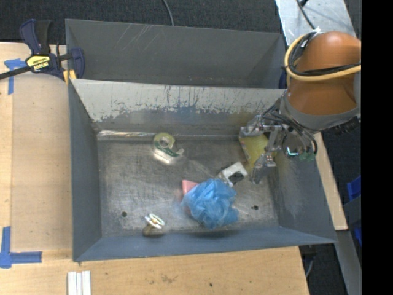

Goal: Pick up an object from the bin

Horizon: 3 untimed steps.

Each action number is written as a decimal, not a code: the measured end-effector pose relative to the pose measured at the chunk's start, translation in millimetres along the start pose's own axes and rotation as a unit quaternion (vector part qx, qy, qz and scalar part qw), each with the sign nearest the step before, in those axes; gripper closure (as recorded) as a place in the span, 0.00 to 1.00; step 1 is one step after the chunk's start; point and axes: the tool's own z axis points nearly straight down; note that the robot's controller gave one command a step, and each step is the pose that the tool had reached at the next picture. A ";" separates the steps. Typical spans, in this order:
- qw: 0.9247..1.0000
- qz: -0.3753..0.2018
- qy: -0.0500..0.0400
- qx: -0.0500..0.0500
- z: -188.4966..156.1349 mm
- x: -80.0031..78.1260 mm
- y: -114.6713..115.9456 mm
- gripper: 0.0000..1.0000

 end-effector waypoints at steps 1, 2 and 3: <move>1.000 -0.001 -0.004 0.000 -4.4 -1.7 0.2 0.00; 0.999 -0.053 -0.006 0.001 39.3 -17.5 -3.7 0.00; 0.998 -0.059 -0.006 0.001 119.0 -36.0 -9.3 0.00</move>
Offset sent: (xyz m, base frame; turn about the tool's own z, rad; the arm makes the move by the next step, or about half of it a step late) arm 0.0465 -0.0120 -0.1397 -0.3229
